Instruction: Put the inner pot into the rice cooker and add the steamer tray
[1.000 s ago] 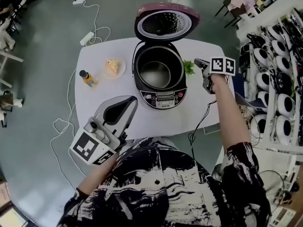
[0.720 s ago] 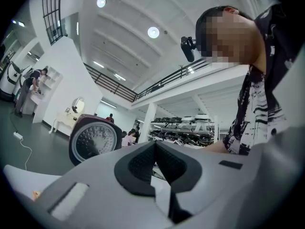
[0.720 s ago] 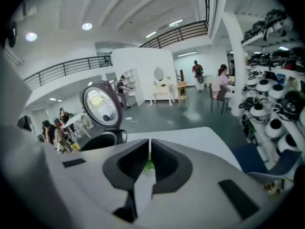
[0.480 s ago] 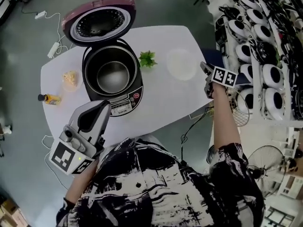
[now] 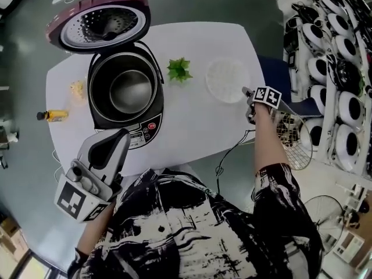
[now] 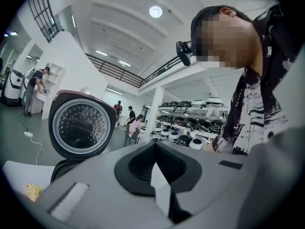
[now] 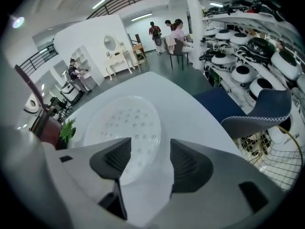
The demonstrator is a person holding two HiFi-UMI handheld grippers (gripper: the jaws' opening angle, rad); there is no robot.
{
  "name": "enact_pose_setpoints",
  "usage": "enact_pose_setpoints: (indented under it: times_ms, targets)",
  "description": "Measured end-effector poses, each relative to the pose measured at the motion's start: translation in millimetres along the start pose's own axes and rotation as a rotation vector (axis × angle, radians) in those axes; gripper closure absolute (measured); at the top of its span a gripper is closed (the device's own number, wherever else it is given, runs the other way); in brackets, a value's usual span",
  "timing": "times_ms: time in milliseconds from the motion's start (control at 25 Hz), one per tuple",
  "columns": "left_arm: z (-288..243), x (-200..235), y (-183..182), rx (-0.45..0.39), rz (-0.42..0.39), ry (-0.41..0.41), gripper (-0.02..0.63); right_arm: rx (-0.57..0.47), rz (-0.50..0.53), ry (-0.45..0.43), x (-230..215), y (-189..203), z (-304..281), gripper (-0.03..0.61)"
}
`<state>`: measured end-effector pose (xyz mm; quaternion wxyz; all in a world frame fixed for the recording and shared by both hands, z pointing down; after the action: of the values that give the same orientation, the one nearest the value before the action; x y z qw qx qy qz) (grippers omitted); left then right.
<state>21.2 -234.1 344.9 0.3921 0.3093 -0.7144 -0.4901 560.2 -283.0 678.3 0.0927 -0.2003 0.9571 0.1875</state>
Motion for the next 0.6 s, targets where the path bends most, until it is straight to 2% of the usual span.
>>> enact_pose_setpoints:
  times_ms: [200,320,400,480,600]
  targets:
    - [-7.0,2.9,6.0,0.029,0.021,-0.054,0.609,0.097,-0.007,0.043,-5.3,2.6,-36.5,0.364]
    - [-7.4,4.5,7.6,0.035,0.027,-0.073,0.609,0.135,-0.017,0.056,-3.2,7.4,-49.4,0.418]
    - [-6.5,5.2,7.9,0.037,0.029,-0.079,0.609,0.155,-0.002,0.076,-1.5,8.9,-52.7,0.492]
    - [-4.0,5.4,7.3,0.037,0.031,-0.087,0.609,0.174,-0.002,0.105,-1.8,8.8,-51.9,0.521]
    - [0.8,4.8,5.7,0.031,0.027,-0.091,0.609,0.175,-0.097,0.111,-5.4,10.3,-44.8,0.562]
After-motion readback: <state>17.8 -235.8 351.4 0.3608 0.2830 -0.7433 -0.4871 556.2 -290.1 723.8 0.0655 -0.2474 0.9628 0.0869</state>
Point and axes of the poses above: the fingertips, and each gripper's own axes: z backward along the fingers, x to its left, y out of its underside, the point moved 6 cm from there along z, backward along the fingers, and after that the axes turned 7 degrees about x, right-handed, at the moved point
